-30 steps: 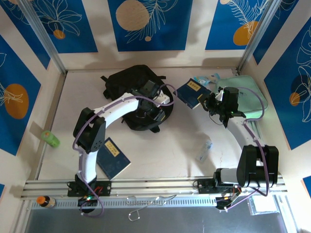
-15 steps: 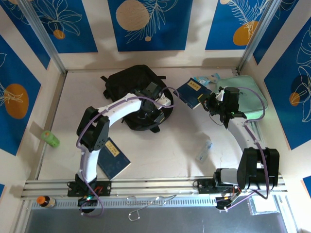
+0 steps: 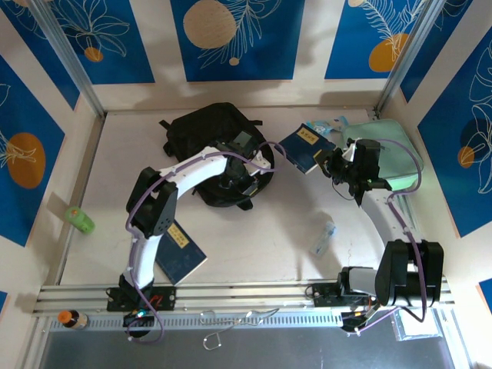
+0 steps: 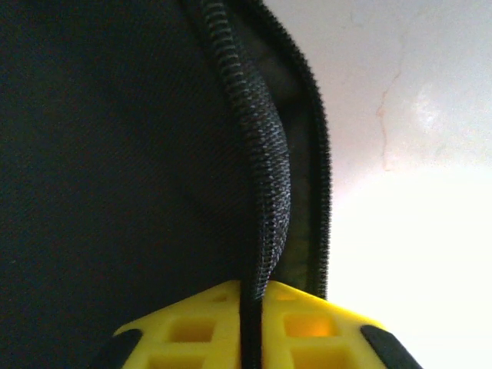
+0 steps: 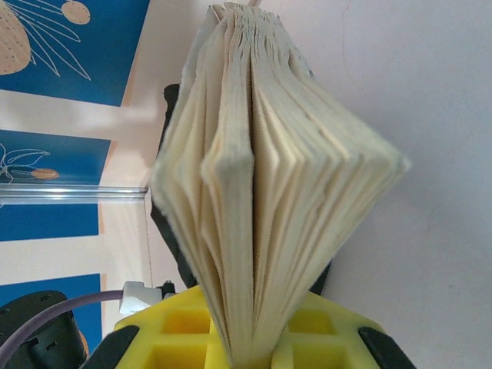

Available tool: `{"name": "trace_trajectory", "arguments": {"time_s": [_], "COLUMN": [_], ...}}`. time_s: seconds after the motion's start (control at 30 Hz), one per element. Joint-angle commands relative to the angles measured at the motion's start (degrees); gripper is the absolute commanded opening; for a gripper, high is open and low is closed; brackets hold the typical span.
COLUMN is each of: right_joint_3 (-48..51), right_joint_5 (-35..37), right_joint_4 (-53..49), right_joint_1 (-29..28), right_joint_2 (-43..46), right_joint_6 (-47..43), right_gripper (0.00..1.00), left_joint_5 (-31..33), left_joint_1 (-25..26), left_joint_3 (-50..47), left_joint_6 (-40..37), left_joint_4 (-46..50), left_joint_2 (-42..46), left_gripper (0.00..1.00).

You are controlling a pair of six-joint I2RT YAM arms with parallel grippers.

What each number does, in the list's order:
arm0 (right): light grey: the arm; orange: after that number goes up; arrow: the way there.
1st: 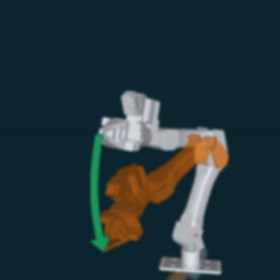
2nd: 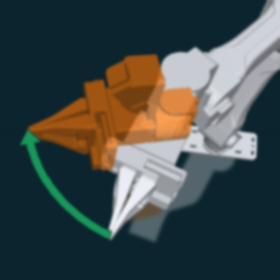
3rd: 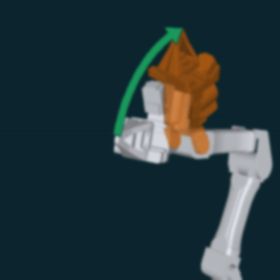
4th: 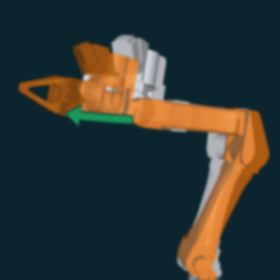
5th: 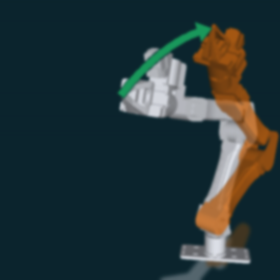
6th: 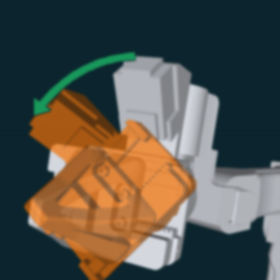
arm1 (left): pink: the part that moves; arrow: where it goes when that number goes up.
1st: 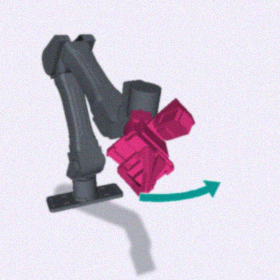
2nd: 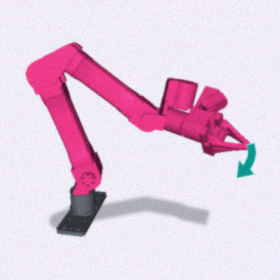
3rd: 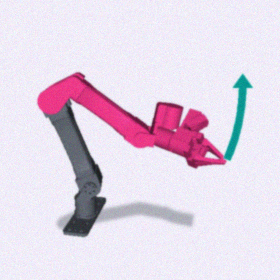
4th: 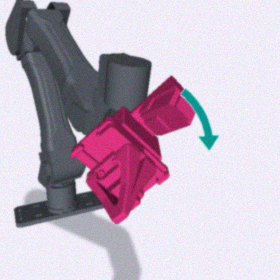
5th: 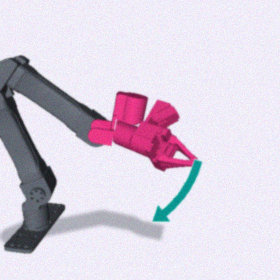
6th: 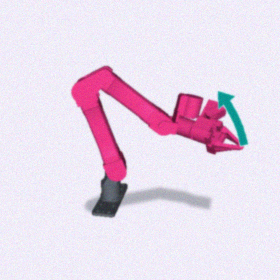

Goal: Pack the student bag

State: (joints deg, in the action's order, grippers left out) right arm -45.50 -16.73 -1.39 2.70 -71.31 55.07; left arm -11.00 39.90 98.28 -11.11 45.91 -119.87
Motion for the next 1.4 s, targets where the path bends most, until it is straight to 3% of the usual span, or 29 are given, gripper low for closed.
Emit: {"name": "trace_trajectory", "arguments": {"time_s": [0.0,0.23,0.53,0.77,1.0,1.37], "right_joint_3": [0.16,0.19,3.42,5.85,3.27,-4.70], "right_joint_5": [-0.24,0.34,-0.58,1.90,4.87,5.26], "right_joint_4": [-0.09,-2.02,-3.42,-4.78,-1.02,5.13], "right_joint_1": [0.11,0.55,-0.24,-10.34,-19.73,-23.80], "right_joint_2": [2.11,4.44,9.99,11.41,5.33,-7.54], "right_joint_6": [-1.35,-2.57,-2.15,2.63,7.12,14.33], "right_gripper": [0.03,0.03,0.03,0.03,0.03,0.03], "left_joint_5": [2.12,4.76,9.46,10.43,7.18,4.22], "left_joint_1": [0.44,-1.13,-4.02,-3.97,-3.96,-3.96], "left_joint_3": [1.60,0.40,-6.57,-10.19,-11.10,-13.01], "left_joint_6": [-0.43,1.47,9.68,13.08,13.62,14.07], "left_joint_4": [0.65,-3.30,-18.16,-30.55,-35.76,-38.53], "left_joint_2": [0.69,7.40,18.39,23.25,23.51,24.15], "left_gripper": [0.03,0.00,0.00,0.00,0.00,0.00]}}
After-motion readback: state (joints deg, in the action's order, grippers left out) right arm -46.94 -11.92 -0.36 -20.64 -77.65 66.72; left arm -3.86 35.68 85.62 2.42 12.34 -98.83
